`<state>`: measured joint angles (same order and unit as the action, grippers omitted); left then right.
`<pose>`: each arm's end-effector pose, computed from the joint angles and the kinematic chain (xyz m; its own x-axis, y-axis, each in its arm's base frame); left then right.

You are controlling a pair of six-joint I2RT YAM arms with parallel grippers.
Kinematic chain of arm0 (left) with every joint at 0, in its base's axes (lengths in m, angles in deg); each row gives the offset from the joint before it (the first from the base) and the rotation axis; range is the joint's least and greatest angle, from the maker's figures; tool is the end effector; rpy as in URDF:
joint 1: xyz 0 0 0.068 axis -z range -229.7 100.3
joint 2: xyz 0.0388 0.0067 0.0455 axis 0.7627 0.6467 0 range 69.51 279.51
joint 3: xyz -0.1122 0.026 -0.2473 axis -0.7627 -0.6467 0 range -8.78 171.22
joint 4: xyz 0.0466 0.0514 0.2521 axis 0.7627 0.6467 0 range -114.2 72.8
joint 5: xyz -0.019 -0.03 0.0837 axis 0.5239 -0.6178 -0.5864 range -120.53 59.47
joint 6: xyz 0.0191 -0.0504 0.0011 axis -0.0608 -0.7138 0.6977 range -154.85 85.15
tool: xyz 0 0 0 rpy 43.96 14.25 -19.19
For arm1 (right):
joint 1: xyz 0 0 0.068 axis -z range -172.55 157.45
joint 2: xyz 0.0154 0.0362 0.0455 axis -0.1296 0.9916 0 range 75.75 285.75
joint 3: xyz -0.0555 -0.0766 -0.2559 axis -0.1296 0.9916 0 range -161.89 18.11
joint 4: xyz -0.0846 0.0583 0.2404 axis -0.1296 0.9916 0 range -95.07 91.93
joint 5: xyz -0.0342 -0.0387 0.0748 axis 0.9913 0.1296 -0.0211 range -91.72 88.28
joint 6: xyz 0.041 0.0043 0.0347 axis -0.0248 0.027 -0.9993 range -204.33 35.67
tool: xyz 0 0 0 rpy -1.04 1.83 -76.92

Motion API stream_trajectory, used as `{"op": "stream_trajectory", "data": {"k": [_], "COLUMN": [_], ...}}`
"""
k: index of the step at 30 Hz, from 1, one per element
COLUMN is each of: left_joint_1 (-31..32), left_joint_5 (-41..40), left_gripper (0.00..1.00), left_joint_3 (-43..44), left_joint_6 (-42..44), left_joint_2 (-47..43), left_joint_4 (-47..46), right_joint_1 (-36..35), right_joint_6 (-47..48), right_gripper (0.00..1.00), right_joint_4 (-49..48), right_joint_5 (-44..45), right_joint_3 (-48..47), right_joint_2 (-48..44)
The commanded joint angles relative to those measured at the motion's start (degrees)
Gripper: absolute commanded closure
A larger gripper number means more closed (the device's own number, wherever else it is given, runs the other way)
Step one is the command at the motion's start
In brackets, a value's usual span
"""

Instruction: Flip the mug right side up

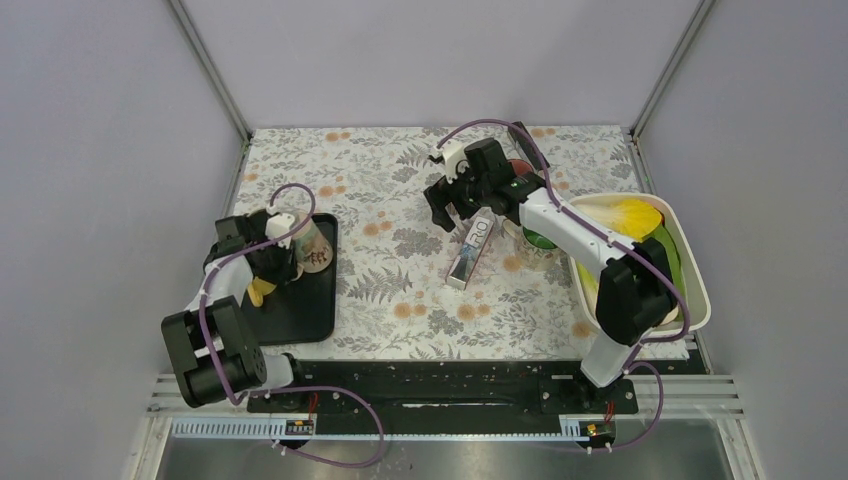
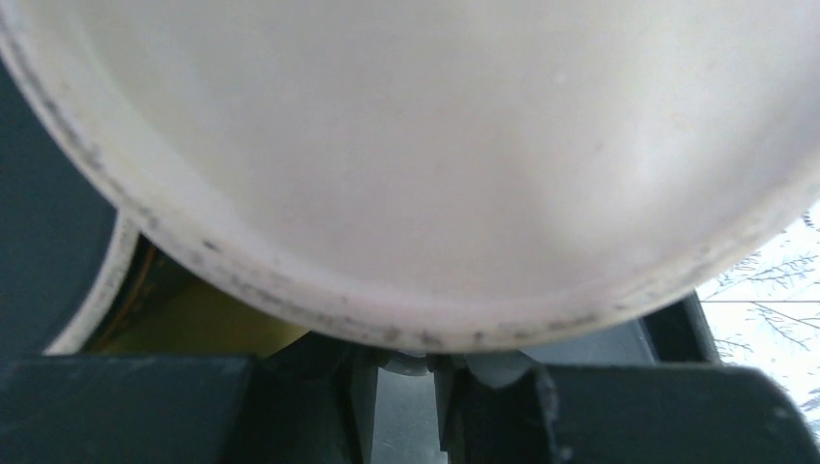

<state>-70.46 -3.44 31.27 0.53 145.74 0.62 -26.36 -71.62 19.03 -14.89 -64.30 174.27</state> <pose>0.2316 0.0706 0.1813 -0.7299 0.2746 -0.6260 0.3846 0.9220 -0.0441 0.3229 0.2259 0.2942 -0.3723 -0.5071 -0.7773 -0.7876 0.6157 -0.0245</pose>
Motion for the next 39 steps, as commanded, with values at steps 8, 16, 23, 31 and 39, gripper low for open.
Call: {"op": "stream_trajectory", "data": {"k": [8, 16, 23, 31, 39], "left_joint_1": [0.8, 3.5, 7.7, 14.7, 20.3], "left_joint_5": [9.6, 12.1, 18.9, 22.0, 25.3], "left_gripper": [1.0, 1.0, 1.0, 1.0, 1.0], "left_joint_3": [4.5, 6.9, 15.4, 19.8, 20.5], "left_joint_6": [-12.9, -17.5, -24.3, -28.3, -30.4], "left_joint_2": [-9.7, -14.4, -20.2, -20.9, -20.0], "left_joint_4": [1.9, 2.3, 5.6, 7.2, 5.7], "right_joint_1": [-1.9, -4.9, -8.8, -10.2, -10.9], "right_joint_6": [-26.4, -52.7, -62.3, -67.9, -77.7], "right_gripper": [0.01, 0.02, 0.01, 0.02, 0.19], "right_joint_4": [-24.1, -55.8, -66.3, -76.8, -89.8], "right_joint_5": [-14.6, -16.4, -12.9, -15.4, -21.7], "right_joint_3": [10.1, 21.2, 20.4, 15.1, 10.5], "right_joint_2": [-6.8, -3.4, 1.6, 3.7, 7.3]}}
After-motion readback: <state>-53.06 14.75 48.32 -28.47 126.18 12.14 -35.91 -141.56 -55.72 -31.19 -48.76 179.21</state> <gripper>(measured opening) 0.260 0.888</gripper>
